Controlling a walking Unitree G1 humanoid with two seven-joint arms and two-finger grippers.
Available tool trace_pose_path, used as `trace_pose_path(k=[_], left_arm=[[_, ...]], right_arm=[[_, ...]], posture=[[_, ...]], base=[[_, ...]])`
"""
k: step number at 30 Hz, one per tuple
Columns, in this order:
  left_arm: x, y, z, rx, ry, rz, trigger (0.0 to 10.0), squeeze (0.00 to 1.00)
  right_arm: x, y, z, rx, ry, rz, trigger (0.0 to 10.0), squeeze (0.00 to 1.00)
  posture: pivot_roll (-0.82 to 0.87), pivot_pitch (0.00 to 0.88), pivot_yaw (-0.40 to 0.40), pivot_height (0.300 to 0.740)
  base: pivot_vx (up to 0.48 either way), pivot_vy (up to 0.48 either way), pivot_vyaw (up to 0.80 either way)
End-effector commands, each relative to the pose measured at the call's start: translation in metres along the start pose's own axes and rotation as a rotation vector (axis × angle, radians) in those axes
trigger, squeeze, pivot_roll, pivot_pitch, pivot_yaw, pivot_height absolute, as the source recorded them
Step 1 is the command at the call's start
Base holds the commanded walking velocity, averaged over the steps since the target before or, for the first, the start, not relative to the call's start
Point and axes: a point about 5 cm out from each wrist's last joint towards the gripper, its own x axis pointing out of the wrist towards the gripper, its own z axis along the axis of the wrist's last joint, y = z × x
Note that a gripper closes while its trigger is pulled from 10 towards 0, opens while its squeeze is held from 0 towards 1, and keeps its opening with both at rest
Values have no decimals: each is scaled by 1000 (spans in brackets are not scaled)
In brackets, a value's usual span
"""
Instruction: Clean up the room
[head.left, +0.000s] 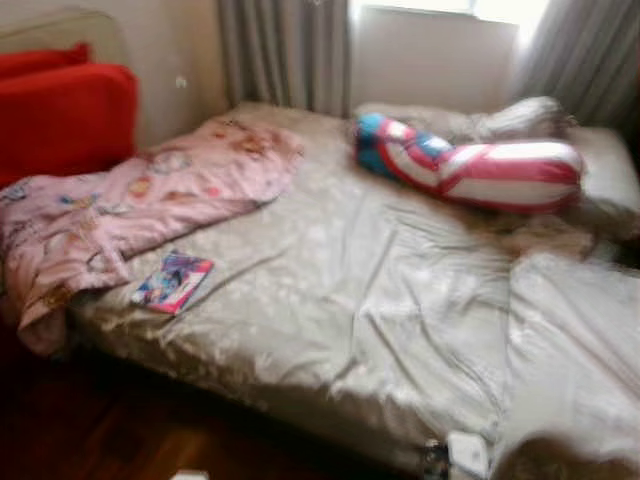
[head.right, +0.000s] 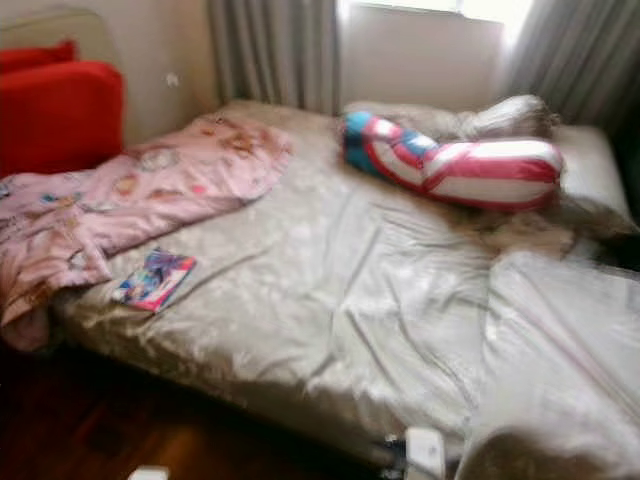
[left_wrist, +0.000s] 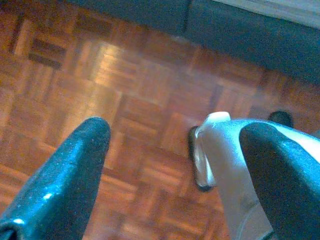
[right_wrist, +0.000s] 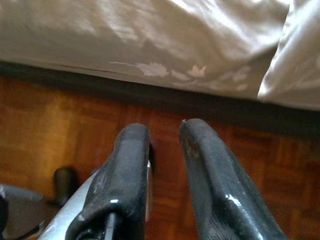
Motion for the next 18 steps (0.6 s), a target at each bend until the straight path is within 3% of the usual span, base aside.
trace_pose_path(k=[1, 18], left_arm=[[-2, 4, -7, 5, 31, 5, 10000, 0], [-2, 5, -7, 7, 31, 5, 10000, 0]], right_arm=[[2, 9, 5, 9, -19, 24, 10000, 0], [2, 13, 6, -2, -27, 31, 10000, 0]], posture=[[-43, 28, -23, 740], [-41, 30, -21, 740]], base=[[0, 480, -513], [0, 480, -30]])
